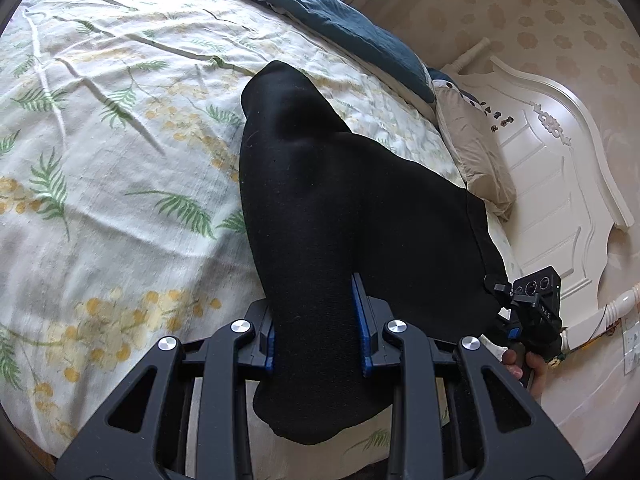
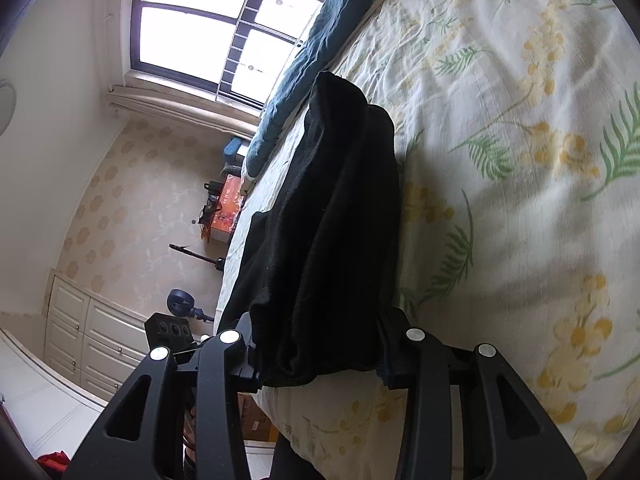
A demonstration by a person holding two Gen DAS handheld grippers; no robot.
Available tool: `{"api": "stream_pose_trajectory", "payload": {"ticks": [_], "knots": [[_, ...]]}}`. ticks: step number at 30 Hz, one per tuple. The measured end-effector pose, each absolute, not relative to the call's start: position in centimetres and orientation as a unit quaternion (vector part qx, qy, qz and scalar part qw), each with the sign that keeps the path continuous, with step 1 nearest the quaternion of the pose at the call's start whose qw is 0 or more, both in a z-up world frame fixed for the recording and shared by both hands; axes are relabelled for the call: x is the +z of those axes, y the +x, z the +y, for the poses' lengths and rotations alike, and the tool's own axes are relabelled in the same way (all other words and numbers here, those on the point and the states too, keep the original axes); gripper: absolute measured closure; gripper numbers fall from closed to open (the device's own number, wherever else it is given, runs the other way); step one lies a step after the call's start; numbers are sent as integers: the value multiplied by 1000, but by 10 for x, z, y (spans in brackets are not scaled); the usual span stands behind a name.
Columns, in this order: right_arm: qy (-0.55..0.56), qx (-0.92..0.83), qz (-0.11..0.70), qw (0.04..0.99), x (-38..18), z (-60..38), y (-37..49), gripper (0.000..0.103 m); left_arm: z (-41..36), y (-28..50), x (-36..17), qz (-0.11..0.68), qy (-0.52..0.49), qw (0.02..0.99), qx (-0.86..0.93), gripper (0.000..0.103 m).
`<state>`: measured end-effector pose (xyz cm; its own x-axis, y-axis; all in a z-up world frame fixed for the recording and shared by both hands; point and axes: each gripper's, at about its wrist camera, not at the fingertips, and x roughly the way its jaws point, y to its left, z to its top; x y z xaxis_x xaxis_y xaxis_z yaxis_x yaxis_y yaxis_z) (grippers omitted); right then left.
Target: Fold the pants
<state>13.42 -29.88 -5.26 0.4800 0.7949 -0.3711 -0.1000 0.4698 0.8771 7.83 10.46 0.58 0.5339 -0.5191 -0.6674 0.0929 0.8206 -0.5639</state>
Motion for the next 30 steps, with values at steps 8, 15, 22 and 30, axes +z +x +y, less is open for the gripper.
{"api": "stream_pose_trajectory", "payload": {"ticks": [8, 15, 22, 30], "knots": [[424, 300, 414, 747, -55, -297, 144, 63, 106, 73, 4, 447, -236, 844, -181, 75], [429, 300, 413, 745, -61, -299, 144, 63, 106, 72, 4, 448, -234, 844, -182, 75], [432, 303, 413, 743, -64, -303, 144, 63, 104, 70, 5, 447, -228, 845, -182, 75], [432, 301, 413, 743, -64, -304, 143, 63, 103, 69, 5, 447, -227, 846, -182, 75]]}}
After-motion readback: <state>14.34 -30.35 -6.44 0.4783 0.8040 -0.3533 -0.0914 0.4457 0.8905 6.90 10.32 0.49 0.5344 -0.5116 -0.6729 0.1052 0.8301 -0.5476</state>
